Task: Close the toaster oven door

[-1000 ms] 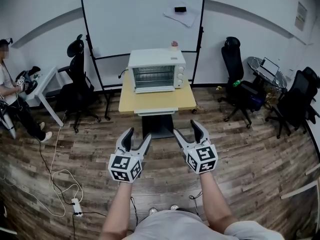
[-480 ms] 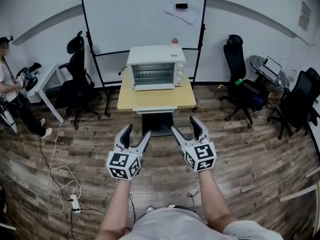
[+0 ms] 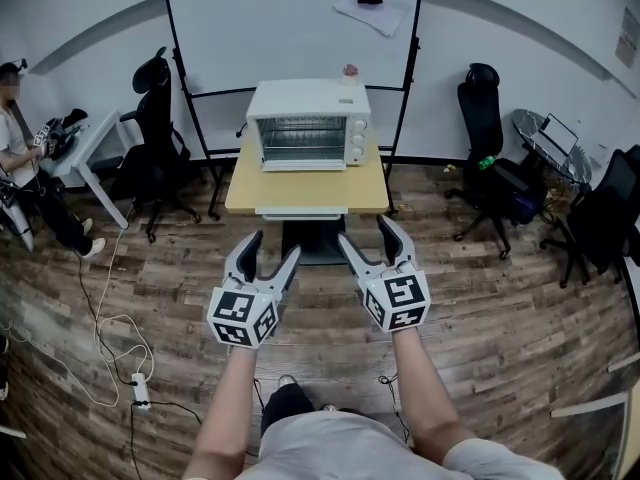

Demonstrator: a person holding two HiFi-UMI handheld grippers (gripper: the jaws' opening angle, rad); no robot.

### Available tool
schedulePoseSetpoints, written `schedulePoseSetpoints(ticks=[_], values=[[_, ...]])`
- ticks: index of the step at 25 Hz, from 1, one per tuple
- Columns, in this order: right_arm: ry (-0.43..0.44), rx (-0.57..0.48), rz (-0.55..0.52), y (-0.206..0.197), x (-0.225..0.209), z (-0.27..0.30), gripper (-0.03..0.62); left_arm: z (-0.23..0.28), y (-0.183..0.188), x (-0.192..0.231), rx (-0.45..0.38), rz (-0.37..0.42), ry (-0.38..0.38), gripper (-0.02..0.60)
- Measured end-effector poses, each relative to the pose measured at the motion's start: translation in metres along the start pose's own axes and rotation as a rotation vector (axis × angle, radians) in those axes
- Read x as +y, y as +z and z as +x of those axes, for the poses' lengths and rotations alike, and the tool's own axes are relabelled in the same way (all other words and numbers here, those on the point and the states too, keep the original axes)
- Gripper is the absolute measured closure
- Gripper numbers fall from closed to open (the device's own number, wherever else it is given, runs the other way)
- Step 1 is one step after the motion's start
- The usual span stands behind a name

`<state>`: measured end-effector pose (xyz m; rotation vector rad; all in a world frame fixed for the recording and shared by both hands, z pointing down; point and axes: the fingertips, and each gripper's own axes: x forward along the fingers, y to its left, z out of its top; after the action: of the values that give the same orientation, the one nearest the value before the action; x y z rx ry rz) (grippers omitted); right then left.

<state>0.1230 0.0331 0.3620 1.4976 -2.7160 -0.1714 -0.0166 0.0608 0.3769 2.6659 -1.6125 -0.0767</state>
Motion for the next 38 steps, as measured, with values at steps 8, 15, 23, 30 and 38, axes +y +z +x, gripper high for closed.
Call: schedulePoseSetpoints(ticks=[8, 15, 23, 30, 38], values=[[-0.008, 0.006, 0.0, -0.011, -0.024, 0.049, 0.296, 0.044, -0.009, 0.029, -0.001, -0.005, -0.007, 0.287], [-0.041, 0.039, -0.004, -0.026, -0.043, 0.13, 0.301, 0.108, -0.02, 0.092, -0.001, -0.03, -0.048, 0.287], [-0.097, 0.08, -0.013, -0.029, -0.073, 0.226, 0.31, 0.192, -0.013, 0.169, -0.002, -0.06, -0.115, 0.288], [-0.125, 0.082, -0.012, -0.029, -0.098, 0.279, 0.319, 0.244, -0.012, 0.198, 0.01, -0.06, -0.152, 0.287], [-0.108, 0.072, 0.005, -0.035, -0.124, 0.301, 0.328, 0.276, -0.014, 0.203, 0.027, -0.045, -0.122, 0.287]])
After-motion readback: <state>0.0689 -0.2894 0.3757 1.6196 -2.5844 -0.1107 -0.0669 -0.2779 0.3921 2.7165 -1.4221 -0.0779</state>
